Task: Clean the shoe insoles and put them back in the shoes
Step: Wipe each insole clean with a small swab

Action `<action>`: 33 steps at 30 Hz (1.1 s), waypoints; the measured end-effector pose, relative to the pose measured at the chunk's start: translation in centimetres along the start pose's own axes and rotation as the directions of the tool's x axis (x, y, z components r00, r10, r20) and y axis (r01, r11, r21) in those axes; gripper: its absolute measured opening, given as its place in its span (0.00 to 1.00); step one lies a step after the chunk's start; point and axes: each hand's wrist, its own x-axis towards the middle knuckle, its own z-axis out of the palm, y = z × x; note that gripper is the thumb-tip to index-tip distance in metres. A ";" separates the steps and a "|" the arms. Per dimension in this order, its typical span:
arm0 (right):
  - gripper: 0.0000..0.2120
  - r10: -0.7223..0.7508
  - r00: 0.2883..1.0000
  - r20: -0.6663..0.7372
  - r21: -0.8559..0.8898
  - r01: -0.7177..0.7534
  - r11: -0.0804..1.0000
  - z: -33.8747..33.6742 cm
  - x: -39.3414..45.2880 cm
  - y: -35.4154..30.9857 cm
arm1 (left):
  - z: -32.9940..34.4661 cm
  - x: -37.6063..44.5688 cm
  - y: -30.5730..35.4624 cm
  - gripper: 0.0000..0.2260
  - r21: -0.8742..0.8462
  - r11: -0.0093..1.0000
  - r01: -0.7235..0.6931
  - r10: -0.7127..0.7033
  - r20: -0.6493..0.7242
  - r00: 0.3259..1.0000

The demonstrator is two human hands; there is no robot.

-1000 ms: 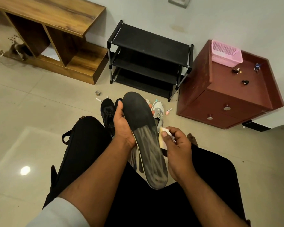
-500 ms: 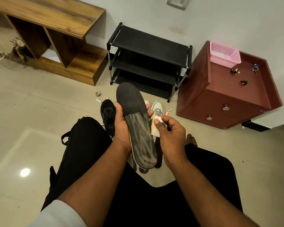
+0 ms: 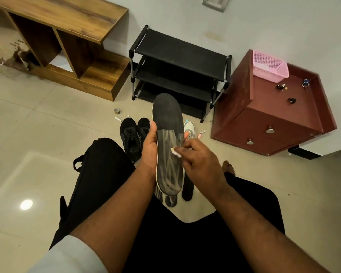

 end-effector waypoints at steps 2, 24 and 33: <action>0.10 -0.012 1.000 0.024 -0.024 0.013 1.000 0.3 -0.1 -0.1 | 0.1 -0.3 0.0 0.35 0.008 1.000 0.016 -0.016 0.012 1.000; 0.08 -0.008 0.996 0.087 0.047 0.004 0.999 0.4 -1.7 -0.5 | -0.5 0.0 0.1 0.32 0.024 1.000 -0.020 0.021 -0.038 0.999; 0.09 0.037 0.999 -0.002 -0.120 -0.037 0.992 -0.4 4.8 1.3 | 0.6 -1.2 -0.6 0.24 0.055 0.994 -0.095 0.094 0.019 0.995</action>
